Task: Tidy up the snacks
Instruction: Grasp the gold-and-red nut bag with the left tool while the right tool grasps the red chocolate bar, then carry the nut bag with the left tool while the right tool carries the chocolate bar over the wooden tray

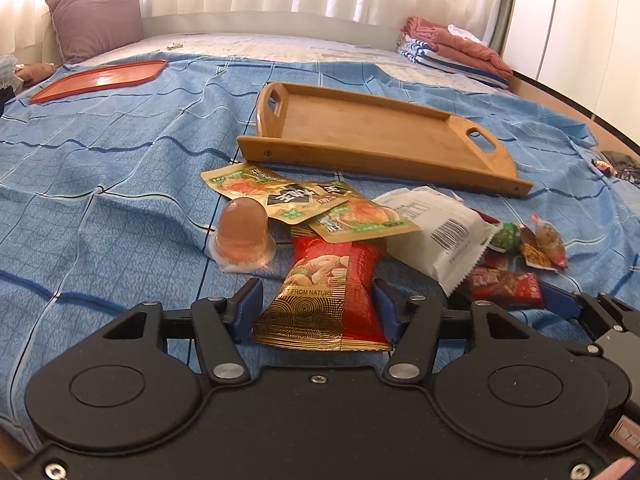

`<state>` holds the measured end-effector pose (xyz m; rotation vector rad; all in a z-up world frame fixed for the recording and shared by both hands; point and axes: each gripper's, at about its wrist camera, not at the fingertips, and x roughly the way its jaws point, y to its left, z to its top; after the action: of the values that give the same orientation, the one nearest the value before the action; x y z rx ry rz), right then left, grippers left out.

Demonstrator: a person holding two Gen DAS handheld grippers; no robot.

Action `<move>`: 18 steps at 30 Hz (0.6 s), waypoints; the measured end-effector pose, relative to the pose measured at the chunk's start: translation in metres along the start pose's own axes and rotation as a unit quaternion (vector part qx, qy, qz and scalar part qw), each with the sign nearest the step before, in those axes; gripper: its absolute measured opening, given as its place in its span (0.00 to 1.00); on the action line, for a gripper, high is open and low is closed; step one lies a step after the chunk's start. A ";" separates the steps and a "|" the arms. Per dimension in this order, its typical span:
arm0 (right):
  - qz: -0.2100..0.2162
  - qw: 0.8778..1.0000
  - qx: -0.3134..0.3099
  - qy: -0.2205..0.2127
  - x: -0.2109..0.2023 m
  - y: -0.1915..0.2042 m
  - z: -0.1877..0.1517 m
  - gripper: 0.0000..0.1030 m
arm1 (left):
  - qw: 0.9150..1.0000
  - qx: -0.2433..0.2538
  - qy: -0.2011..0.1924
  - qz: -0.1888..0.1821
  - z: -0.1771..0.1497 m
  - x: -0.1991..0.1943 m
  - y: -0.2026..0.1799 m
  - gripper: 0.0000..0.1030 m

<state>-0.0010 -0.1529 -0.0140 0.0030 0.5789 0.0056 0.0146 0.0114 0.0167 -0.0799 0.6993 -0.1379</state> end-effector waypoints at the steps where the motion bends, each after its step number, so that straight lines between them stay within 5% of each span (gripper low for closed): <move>1: 0.001 1.000 0.002 0.000 -0.002 -0.001 0.000 0.72 | 1.000 -0.001 -0.001 0.000 -0.001 -0.003 0.000 0.55; 18: -0.007 0.999 0.035 -0.027 -0.042 -0.023 0.008 0.69 | 0.999 -0.010 -0.033 -0.004 -0.002 -0.044 0.000 0.55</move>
<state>-0.0319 -0.1758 0.0156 0.0673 0.5239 -0.0284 -0.0199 0.0176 0.0434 -0.1055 0.6354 -0.1363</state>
